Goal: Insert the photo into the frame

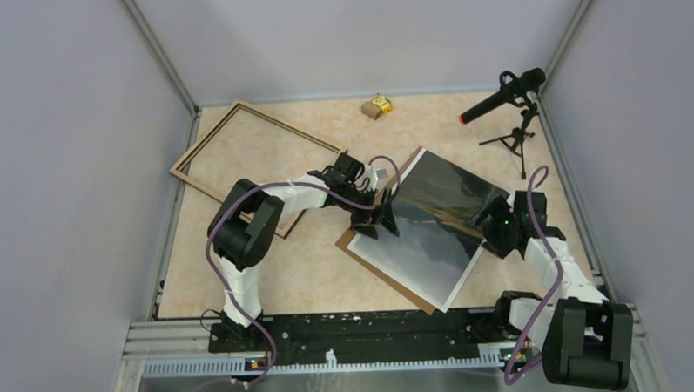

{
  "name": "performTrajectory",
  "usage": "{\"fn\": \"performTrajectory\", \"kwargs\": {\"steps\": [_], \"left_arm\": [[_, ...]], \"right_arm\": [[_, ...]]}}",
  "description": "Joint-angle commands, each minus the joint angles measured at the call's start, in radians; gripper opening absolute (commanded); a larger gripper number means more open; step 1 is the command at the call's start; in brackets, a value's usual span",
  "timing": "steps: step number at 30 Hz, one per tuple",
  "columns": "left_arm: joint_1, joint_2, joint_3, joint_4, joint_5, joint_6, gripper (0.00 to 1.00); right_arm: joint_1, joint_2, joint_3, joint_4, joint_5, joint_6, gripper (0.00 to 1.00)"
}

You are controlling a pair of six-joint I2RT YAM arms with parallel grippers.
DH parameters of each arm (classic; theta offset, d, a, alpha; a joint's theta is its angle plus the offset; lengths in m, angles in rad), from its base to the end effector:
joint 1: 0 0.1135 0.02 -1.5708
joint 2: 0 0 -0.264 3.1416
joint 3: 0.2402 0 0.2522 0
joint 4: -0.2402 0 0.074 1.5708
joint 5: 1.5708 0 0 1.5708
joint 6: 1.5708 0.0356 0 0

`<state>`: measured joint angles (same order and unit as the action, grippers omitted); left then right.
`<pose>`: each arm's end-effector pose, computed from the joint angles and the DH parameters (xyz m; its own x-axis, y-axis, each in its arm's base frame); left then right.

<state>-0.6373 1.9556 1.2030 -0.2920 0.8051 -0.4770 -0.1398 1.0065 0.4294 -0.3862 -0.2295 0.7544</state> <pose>0.2969 -0.2518 0.1492 -0.9403 0.3003 -0.1600 0.3058 0.5397 -0.7844 0.1782 -0.0169 0.1640 -0.5876 0.7562 -0.2880 0.5620 0.6375 0.5270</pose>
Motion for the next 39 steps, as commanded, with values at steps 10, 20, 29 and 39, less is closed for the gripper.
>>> {"fn": "performTrajectory", "kwargs": {"steps": [10, 20, 29, 39], "left_arm": [[-0.003, 0.056, -0.005, -0.008, -0.042, 0.005, 0.98], [-0.002, 0.053, -0.009, -0.002, -0.043, 0.002, 0.98], [-0.004, 0.057, -0.011, 0.004, -0.035, 0.002, 0.98], [-0.007, 0.053, -0.015, 0.020, -0.009, -0.001, 0.98]], "right_arm": [[0.097, -0.043, -0.033, -0.048, -0.032, 0.056, 0.77], [0.120, -0.172, -0.028, -0.047, -0.101, 0.128, 0.77], [0.120, -0.236, -0.041, 0.089, -0.152, 0.219, 0.77], [0.120, -0.254, -0.146, 0.402, -0.141, 0.178, 0.64]]}}
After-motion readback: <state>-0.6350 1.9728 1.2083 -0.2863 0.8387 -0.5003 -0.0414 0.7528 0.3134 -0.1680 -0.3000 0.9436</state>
